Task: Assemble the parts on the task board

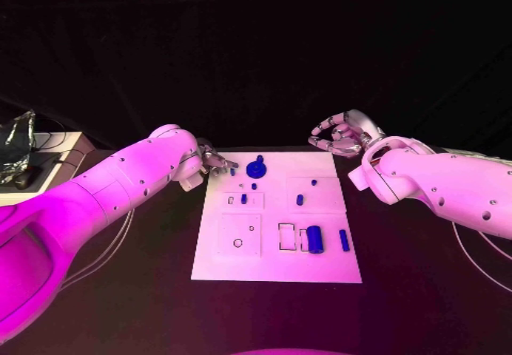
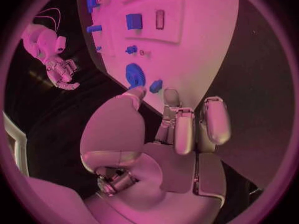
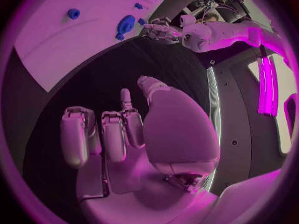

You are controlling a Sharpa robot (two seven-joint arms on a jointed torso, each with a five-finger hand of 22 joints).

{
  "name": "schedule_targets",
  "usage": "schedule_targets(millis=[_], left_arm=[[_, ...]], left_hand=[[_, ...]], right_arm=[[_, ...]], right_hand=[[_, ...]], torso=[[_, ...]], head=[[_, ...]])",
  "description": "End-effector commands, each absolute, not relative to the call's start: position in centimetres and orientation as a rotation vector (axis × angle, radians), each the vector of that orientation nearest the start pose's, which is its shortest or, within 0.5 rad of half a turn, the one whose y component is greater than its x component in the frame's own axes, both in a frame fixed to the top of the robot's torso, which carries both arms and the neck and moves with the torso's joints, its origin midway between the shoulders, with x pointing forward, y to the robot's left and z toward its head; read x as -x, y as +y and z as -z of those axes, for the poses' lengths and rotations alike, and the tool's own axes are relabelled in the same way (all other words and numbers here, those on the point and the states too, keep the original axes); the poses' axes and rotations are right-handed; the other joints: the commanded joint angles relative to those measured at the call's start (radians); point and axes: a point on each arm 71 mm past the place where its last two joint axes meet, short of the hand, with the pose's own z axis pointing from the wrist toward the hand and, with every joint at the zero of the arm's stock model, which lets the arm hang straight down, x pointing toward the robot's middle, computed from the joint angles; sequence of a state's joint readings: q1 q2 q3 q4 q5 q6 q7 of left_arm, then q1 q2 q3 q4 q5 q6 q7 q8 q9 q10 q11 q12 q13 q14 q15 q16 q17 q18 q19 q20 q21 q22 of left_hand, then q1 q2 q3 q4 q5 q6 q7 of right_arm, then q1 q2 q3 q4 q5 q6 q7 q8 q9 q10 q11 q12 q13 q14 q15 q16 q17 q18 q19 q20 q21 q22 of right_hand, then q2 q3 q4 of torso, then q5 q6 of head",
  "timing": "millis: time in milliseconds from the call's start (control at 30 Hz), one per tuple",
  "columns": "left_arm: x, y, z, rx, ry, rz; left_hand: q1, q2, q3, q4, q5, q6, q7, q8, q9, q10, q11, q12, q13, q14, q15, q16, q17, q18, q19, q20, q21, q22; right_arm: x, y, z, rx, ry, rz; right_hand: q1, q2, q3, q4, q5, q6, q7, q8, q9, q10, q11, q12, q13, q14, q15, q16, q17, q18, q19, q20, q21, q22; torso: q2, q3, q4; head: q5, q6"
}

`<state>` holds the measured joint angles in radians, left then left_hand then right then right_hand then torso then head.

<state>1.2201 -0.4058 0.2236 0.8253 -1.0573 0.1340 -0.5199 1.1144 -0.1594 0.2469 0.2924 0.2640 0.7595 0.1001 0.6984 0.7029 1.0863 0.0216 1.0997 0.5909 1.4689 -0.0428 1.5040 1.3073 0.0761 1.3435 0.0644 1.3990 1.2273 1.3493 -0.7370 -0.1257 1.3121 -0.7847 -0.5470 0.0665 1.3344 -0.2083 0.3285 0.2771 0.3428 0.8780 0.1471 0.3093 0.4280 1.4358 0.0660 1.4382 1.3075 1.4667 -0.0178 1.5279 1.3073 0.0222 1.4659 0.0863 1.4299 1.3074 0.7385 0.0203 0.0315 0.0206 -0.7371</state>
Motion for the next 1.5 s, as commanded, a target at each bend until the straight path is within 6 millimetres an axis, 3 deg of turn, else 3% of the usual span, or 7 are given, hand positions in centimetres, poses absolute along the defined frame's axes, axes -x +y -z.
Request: schedule_targets(millis=[33,1233,1400,1500], left_arm=[[-60.46,19.63,18.34,0.595,2.128,0.445],[-60.53,19.34,18.34,0.593,2.137,0.465],[-60.47,19.19,18.32,0.592,2.142,0.477],[-60.44,19.08,18.29,0.590,2.143,0.488]], left_hand=[[-0.007,0.003,-0.004,0.001,0.002,-0.005,-0.001,-0.003,-0.001,-0.001,0.003,0.003,-0.001,0.057,0.005,0.001,0.119,0.003,0.002,0.001,-0.003,0.000],[0.070,0.027,0.031,-0.003,0.002,0.027,-0.002,-0.024,-0.038,0.001,0.003,0.010,0.006,0.058,0.007,0.005,0.126,0.002,0.005,0.005,0.001,0.009],[0.105,0.039,0.055,-0.004,0.001,0.042,-0.008,-0.018,-0.041,0.006,-0.003,0.013,0.011,0.059,0.002,0.007,0.128,0.001,0.006,0.003,0.002,0.011],[0.162,0.046,0.110,-0.008,0.002,0.043,-0.014,-0.012,-0.044,0.004,-0.009,0.010,0.009,0.060,-0.004,0.007,0.130,0.001,0.006,-0.002,0.003,0.014]], right_arm=[[-54.35,-22.30,13.85,-0.424,1.447,-0.859],[-54.48,-22.11,13.84,-0.421,1.448,-0.861],[-54.50,-22.11,13.85,-0.421,1.448,-0.861],[-54.51,-22.11,13.85,-0.421,1.448,-0.860]], right_hand=[[-0.003,-0.002,0.005,-0.002,0.003,-0.007,0.002,-0.001,0.001,-0.001,0.000,-0.002,0.136,0.077,0.008,-0.004,0.154,0.011,0.048,0.006,-0.002,0.171],[-0.005,-0.003,0.008,-0.001,0.004,-0.007,0.002,-0.001,0.002,0.000,0.000,-0.002,0.136,0.078,0.008,-0.004,0.155,0.011,0.048,0.006,-0.003,0.171],[-0.005,-0.003,0.008,-0.001,0.004,-0.007,0.002,-0.001,0.002,0.000,0.000,-0.002,0.136,0.078,0.008,-0.004,0.155,0.011,0.048,0.006,-0.003,0.171],[-0.005,-0.003,0.008,-0.001,0.004,-0.007,0.002,-0.001,0.002,0.000,0.000,-0.002,0.136,0.078,0.008,-0.004,0.155,0.011,0.048,0.006,-0.003,0.171]], torso=[[0.003,0.0001,-0.0010],[0.004,0.0007,0.0002],[0.004,0.0007,-0.0009],[0.004,0.0005,-0.0006]], head=[[0.000,0.000],[0.000,-0.006],[0.000,-0.008],[0.000,-0.008]])
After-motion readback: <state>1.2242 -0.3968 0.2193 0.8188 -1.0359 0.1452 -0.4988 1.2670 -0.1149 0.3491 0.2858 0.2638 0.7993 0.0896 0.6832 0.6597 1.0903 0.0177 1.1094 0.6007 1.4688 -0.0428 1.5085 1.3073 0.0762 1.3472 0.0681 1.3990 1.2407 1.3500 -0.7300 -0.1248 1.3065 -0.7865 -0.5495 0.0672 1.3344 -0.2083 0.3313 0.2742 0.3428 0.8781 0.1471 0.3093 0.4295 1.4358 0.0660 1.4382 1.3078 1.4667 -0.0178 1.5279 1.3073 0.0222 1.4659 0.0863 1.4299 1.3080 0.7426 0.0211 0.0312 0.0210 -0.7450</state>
